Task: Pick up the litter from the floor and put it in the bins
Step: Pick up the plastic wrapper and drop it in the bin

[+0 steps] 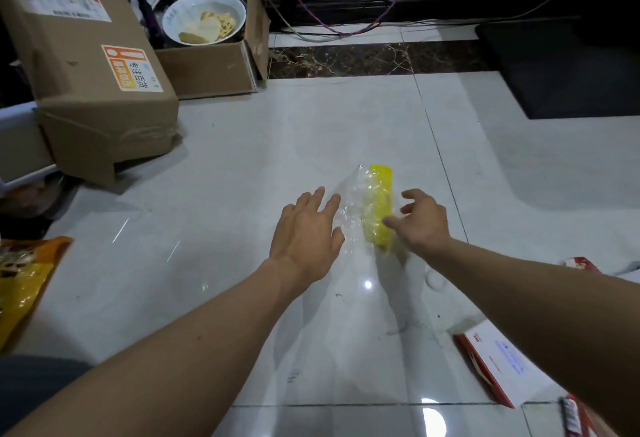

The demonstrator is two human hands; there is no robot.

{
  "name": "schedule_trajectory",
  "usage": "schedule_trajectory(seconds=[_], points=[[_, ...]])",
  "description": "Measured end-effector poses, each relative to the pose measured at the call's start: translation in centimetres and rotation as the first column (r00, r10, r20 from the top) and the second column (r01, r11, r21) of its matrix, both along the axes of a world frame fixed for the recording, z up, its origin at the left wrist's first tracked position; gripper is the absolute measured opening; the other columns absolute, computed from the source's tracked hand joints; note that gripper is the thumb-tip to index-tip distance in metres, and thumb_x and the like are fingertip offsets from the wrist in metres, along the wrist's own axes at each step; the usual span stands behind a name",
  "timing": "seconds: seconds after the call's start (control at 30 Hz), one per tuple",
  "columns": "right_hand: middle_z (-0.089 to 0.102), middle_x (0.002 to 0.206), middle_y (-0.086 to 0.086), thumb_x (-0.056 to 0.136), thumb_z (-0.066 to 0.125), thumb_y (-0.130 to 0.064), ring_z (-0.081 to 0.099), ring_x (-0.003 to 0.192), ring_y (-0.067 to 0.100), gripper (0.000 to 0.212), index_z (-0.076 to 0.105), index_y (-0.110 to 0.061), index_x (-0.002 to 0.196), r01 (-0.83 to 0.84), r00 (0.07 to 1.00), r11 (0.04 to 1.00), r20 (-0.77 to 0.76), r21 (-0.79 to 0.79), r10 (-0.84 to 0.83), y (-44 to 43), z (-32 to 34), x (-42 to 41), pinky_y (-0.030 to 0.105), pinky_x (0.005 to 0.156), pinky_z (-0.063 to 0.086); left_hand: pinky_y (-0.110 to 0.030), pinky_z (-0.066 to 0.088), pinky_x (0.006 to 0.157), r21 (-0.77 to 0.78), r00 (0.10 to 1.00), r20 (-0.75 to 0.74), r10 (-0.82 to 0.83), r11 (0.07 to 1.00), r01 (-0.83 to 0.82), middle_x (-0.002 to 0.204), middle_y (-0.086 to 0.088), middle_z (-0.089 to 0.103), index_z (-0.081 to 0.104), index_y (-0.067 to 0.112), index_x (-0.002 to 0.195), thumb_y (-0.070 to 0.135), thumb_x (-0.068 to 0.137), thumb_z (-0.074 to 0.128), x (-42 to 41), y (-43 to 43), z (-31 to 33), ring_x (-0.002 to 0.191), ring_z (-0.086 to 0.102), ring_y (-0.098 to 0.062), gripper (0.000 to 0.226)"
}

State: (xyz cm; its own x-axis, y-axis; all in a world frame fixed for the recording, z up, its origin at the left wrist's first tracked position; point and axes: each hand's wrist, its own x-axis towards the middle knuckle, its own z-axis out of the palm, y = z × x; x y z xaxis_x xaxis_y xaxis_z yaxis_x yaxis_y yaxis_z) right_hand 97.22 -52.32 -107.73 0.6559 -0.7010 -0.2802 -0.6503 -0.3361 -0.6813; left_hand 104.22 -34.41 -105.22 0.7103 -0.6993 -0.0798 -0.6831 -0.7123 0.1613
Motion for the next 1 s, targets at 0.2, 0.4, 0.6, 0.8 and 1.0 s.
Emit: schedule_trajectory(seconds=[0.2,0.4,0.6,0.8,1.0], points=[[0.060,0.123,0.008,0.079,0.078,-0.025,0.058,0.103,0.022,0.059,0.053,-0.015,0.132,0.252,0.954,0.959,0.135,0.131,-0.269,-2.7,2.0,-1.0,0.027,0.084,0.044,-0.036,0.024,0.110,-0.021,0.998,-0.038,0.047,0.999,-0.048,0.159,-0.008,0.020,0.021,0.021,0.152,0.036,0.100,0.037,-0.1,-1.6,0.0,0.142,0.023,-0.023,0.056],[0.056,0.128,0.009,0.079,0.078,-0.027,0.056,0.113,0.025,0.062,0.050,-0.016,0.134,0.352,0.922,0.919,0.100,0.180,-0.373,-4.5,1.7,-1.0,0.030,0.091,0.042,-0.037,0.025,0.111,-0.021,0.979,-0.192,0.062,0.998,-0.067,0.157,-0.010,0.024,0.021,0.023,0.152,0.037,0.099,0.042,-0.2,-4.4,-1.6,0.141,0.024,-0.026,0.058],[0.058,0.126,0.007,0.079,0.078,-0.029,0.056,0.114,0.023,0.065,0.049,-0.015,0.135,0.391,0.906,0.897,0.085,0.206,-0.415,-5.4,1.2,0.2,0.027,0.085,0.039,-0.036,0.036,0.103,-0.095,0.885,-0.439,0.156,0.971,-0.218,0.134,-0.015,0.044,0.029,0.024,0.150,0.037,0.095,0.055,0.1,-8.0,-4.0,0.129,0.039,-0.030,0.062],[0.059,0.121,0.006,0.078,0.078,-0.029,0.057,0.111,0.022,0.063,0.052,-0.015,0.133,0.397,0.907,0.895,0.067,0.204,-0.417,-5.8,0.3,0.5,0.029,0.092,0.044,-0.039,0.041,0.101,-0.095,0.791,-0.551,0.267,0.921,-0.377,0.126,-0.014,0.043,0.036,0.031,0.146,0.030,0.088,0.068,0.1,-10.6,-5.8,0.124,0.042,-0.031,0.066],[0.059,0.120,0.006,0.078,0.079,-0.028,0.058,0.108,0.022,0.063,0.052,-0.013,0.133,0.407,0.904,0.890,0.049,0.204,-0.425,-5.9,0.0,0.1,0.031,0.092,0.046,-0.035,0.044,0.097,-0.091,0.769,-0.545,0.333,0.889,-0.449,0.127,-0.011,0.045,0.042,0.032,0.141,0.011,0.085,0.068,0.3,-10.6,-6.5,0.121,0.046,-0.029,0.066]])
